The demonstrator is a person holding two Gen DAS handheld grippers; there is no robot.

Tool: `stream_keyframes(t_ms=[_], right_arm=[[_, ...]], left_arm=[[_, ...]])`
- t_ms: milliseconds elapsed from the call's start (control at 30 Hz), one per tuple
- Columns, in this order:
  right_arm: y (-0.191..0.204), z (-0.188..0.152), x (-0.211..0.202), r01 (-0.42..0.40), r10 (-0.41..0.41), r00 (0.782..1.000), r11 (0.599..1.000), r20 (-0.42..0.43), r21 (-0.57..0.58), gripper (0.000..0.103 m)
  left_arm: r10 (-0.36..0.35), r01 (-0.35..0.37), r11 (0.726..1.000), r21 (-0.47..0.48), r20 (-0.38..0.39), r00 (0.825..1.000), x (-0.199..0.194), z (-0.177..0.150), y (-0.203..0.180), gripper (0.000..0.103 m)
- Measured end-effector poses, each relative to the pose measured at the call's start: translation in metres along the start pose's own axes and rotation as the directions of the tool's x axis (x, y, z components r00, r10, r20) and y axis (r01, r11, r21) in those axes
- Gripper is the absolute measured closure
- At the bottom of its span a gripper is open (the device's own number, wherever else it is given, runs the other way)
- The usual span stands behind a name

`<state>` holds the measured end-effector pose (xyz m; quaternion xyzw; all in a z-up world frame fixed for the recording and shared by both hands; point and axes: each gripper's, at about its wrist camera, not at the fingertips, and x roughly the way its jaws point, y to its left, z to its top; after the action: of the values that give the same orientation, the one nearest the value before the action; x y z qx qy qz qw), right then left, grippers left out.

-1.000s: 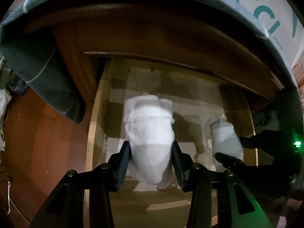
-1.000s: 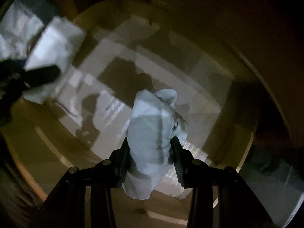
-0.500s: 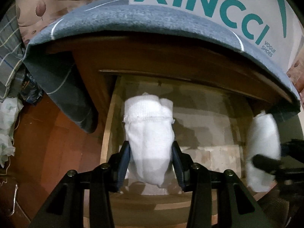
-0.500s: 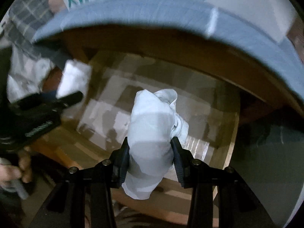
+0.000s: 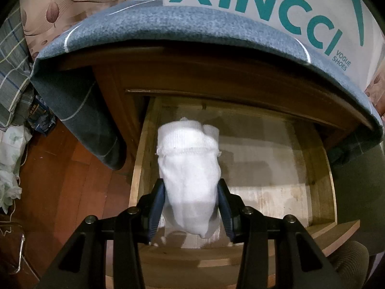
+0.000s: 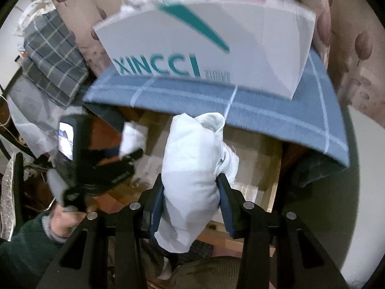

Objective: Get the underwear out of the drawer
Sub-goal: 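Lift and carry the grey-blue fabric into the white box with the right tool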

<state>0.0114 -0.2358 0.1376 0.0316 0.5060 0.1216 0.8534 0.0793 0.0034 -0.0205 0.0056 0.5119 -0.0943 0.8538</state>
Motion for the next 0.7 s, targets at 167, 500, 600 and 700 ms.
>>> stream_keyframes(t_ms=[167, 500, 600, 700], right_arm=[[0.005, 0.019, -0.040, -0.004, 0.005, 0.997, 1.000, 0.080, -0.005, 0.065], [-0.003, 0.098, -0.100, 0.072, -0.069, 0.966, 0.997, 0.250, -0.005, 0.065], [-0.008, 0.128, -0.108, 0.116, -0.111, 0.951, 0.993, 0.287, 0.000, 0.065], [-0.013, 0.158, -0.103, 0.165, -0.159, 0.943, 0.986, 0.293, 0.003, 0.065]], left_arm=[[-0.005, 0.005, 1.000, -0.003, 0.002, 1.000, 0.000, 0.001, 0.001, 0.060], [-0.013, 0.013, 1.000, -0.013, 0.009, 1.000, -0.003, 0.001, 0.004, 0.060], [-0.016, 0.016, 1.000, -0.015, 0.010, 1.000, -0.003, 0.001, 0.004, 0.060], [-0.019, 0.019, 1.000, -0.018, 0.009, 1.000, -0.004, 0.001, 0.005, 0.060]])
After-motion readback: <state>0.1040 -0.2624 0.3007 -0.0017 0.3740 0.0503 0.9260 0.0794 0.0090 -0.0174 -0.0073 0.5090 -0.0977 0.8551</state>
